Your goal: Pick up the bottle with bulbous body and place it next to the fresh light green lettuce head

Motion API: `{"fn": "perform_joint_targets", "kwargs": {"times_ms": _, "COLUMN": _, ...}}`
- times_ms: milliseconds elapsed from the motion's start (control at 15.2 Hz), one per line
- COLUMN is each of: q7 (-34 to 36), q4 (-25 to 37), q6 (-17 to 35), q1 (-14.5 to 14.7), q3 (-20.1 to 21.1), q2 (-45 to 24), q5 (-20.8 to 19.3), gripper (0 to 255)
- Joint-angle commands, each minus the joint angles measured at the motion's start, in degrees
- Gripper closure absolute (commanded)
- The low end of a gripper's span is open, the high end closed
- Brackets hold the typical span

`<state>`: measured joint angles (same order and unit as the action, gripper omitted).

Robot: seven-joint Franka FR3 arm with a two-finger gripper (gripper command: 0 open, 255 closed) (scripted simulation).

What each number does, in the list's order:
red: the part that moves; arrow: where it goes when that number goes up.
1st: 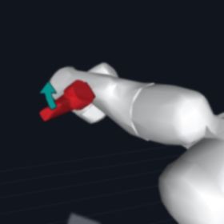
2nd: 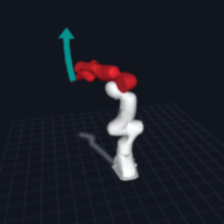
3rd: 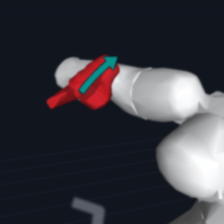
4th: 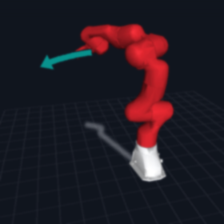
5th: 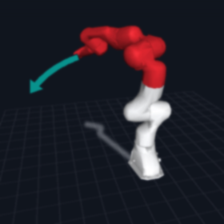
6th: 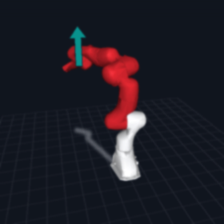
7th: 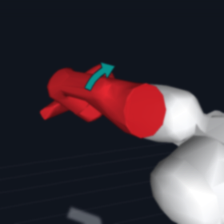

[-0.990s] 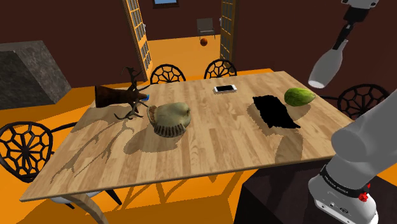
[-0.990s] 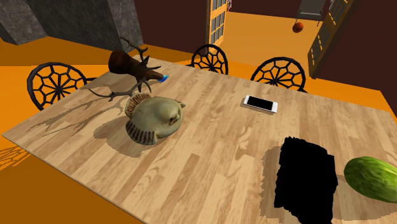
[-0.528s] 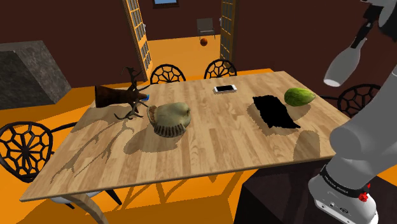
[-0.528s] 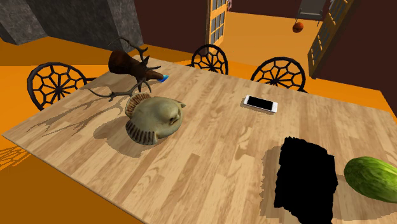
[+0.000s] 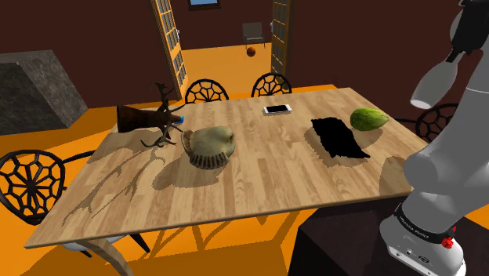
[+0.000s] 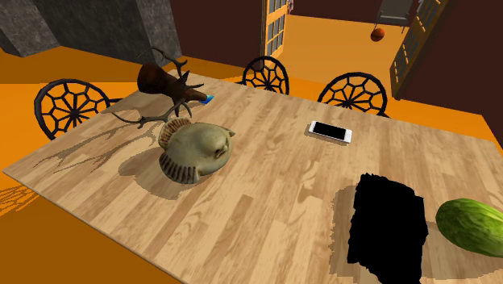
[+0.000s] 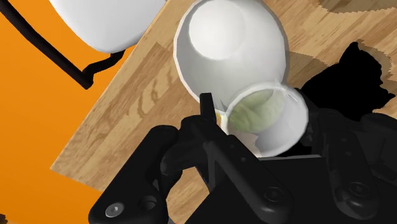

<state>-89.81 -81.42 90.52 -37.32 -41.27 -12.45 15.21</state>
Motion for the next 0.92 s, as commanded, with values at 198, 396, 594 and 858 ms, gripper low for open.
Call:
{"fn": "perform_joint_targets", "kwargs": {"times_ms": 198, "q7": -0.3, "q4": -4.7, "q6": 4.1, "q1": 0.7, "q3": 0.1, "q2": 0.8, "q5": -0.5, "gripper": 255}}
{"fn": "perform_joint_targets", "kwargs": {"times_ms": 396, "q7": -0.5, "q4": -7.5, "q6": 6.6, "q1": 1.1, "q3": 0.2, "q2": 1.2, "q5": -0.7, "gripper": 255}}
{"fn": "perform_joint_targets", "kwargs": {"times_ms": 594, "q7": -0.7, "q4": -10.0, "q6": 8.9, "q1": 1.4, "q3": 0.3, "q2": 1.4, "q5": -0.7, "gripper": 255}}
{"fn": "perform_joint_targets", "kwargs": {"times_ms": 858, "q7": -1.1, "q4": -13.1, "q6": 12.0, "q1": 1.7, "q3": 0.4, "q2": 1.4, "q5": -0.6, "gripper": 255}}
